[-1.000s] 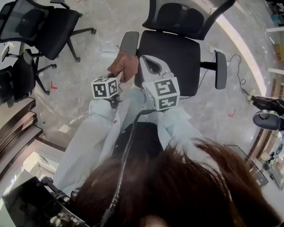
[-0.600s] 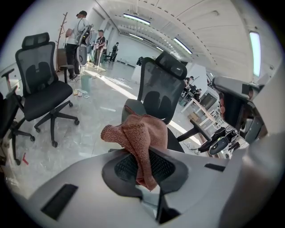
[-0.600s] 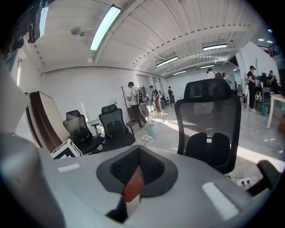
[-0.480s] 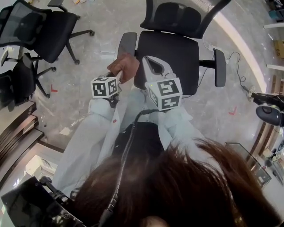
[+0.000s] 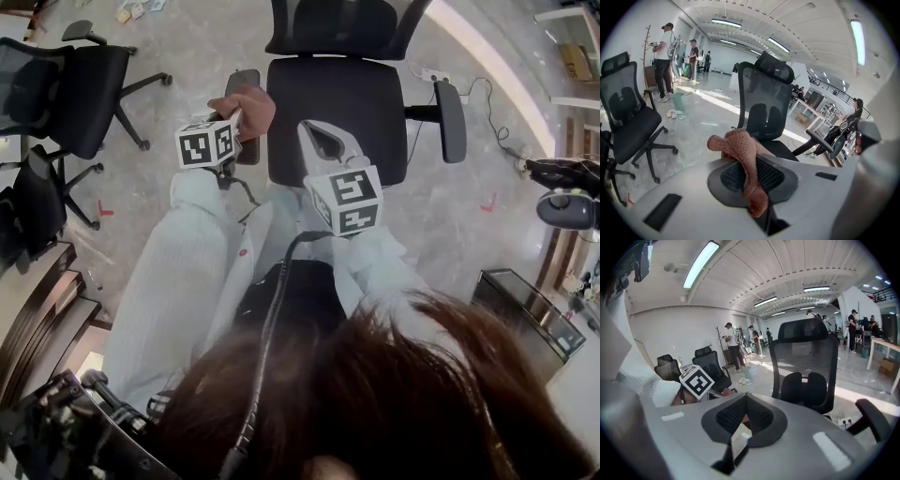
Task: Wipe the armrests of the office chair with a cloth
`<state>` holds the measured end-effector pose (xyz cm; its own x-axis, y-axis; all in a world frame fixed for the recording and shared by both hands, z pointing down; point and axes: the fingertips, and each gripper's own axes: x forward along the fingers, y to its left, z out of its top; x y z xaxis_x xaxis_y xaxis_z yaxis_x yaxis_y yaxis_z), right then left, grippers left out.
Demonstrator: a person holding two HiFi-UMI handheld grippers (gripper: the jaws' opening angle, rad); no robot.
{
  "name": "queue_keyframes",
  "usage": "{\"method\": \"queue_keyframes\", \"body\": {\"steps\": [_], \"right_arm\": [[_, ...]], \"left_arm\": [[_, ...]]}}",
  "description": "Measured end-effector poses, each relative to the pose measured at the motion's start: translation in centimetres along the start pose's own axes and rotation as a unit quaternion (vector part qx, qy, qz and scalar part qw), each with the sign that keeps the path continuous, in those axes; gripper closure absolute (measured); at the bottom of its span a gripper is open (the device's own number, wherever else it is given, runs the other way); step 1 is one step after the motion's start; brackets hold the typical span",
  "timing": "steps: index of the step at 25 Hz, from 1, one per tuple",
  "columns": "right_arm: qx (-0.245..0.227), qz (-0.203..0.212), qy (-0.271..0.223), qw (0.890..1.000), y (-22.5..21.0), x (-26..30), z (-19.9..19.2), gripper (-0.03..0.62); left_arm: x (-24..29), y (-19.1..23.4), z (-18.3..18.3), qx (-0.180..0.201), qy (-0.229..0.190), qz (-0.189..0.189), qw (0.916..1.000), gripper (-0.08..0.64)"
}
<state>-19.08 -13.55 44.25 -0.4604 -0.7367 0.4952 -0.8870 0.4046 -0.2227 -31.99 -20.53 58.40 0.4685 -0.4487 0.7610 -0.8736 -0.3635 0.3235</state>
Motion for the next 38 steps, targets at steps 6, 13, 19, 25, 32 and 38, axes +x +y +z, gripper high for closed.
{"method": "queue_keyframes", "body": {"steps": [6, 13, 19, 25, 32, 38], "right_arm": [[0.022, -0.034, 0.016, 0.999, -3.3, 0.4, -1.4, 0.592], [0.028, -0.037, 0.015, 0.999, -4.2, 1.2, -0.8, 0.592], [0.019, -0.026, -0.008, 0.999, -3.4, 0.6, 0.7, 0.592], [0.01, -0.02, -0.04, 0.999, -1.9, -1.6, 2.7, 0.592], [-0.018, -0.021, -0.102, 0.994, -0.2, -5.8, 6.5, 0.592], [-0.043, -0.045, -0.144, 0.988, 0.7, -9.3, 9.0, 0.592]], "left_arm": [[4.5, 1.9, 4.0, 0.015, 0.002, 0.015, 0.9998, 0.522], [5.2, 1.4, 5.7, 0.028, -0.009, 0.018, 0.9994, 0.522], [0.8, -1.6, 6.3, 0.041, -0.063, 0.021, 0.997, 0.522], [-6.6, -7.7, 7.2, 0.067, -0.147, -0.003, 0.9869, 0.522], [-15.4, -16.3, 9.6, 0.099, -0.271, -0.04, 0.9566, 0.522], [-19.7, -18.9, 10.7, 0.127, -0.312, -0.063, 0.9395, 0.522]]}}
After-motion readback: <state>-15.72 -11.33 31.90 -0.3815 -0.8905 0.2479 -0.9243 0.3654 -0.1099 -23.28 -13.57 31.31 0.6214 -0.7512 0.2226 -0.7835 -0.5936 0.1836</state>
